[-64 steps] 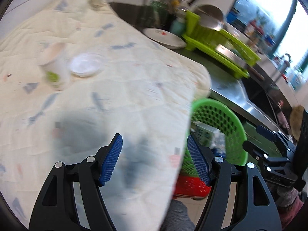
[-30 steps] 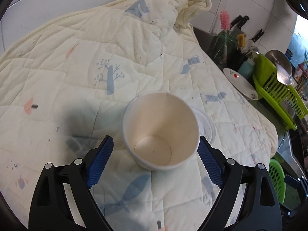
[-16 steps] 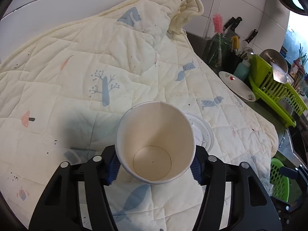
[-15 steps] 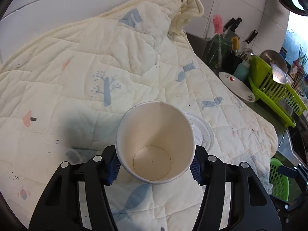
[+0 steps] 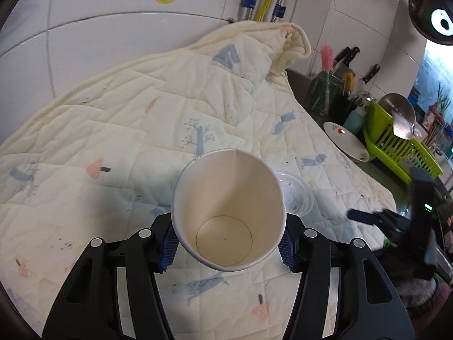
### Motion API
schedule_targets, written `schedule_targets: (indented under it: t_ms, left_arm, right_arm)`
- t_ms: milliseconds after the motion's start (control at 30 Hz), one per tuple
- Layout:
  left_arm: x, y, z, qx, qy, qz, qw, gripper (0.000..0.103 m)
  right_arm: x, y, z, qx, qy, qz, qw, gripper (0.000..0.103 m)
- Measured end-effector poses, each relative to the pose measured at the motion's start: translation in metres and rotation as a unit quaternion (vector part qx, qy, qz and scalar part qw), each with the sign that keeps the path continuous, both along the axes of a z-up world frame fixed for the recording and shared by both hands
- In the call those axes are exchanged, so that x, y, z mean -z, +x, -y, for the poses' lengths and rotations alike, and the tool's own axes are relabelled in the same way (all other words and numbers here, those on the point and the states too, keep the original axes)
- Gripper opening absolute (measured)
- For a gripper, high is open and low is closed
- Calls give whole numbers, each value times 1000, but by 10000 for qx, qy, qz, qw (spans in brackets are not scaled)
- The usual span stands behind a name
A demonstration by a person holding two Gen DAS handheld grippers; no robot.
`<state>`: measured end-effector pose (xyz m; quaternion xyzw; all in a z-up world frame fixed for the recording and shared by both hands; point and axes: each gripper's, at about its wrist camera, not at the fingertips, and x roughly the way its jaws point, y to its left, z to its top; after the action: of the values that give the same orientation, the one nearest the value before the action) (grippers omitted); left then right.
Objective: Collect trash
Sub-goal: 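Grasp the white plastic lid with the right tool, then carry the lid with the right tool while the left carries the paper cup to the basket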
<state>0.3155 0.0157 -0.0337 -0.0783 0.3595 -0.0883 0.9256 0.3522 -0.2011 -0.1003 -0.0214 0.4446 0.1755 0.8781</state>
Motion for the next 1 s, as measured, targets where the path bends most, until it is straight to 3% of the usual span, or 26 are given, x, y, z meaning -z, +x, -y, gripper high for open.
schedule_targets:
  t_ms: [500, 800, 1000]
  left_arm:
    - [2, -12, -10, 39, -73, 26, 10000, 57]
    - [7, -14, -14, 17, -102, -28, 9999, 57]
    - [7, -18, -16, 7, -124, -38, 9999, 57]
  right_arm:
    - [28, 72, -45, -155, -239, -359, 9990, 94]
    - [32, 86, -50, -61, -187, -355, 9992, 95]
    - [31, 81, -53, -29, -347, -228, 9991, 89]
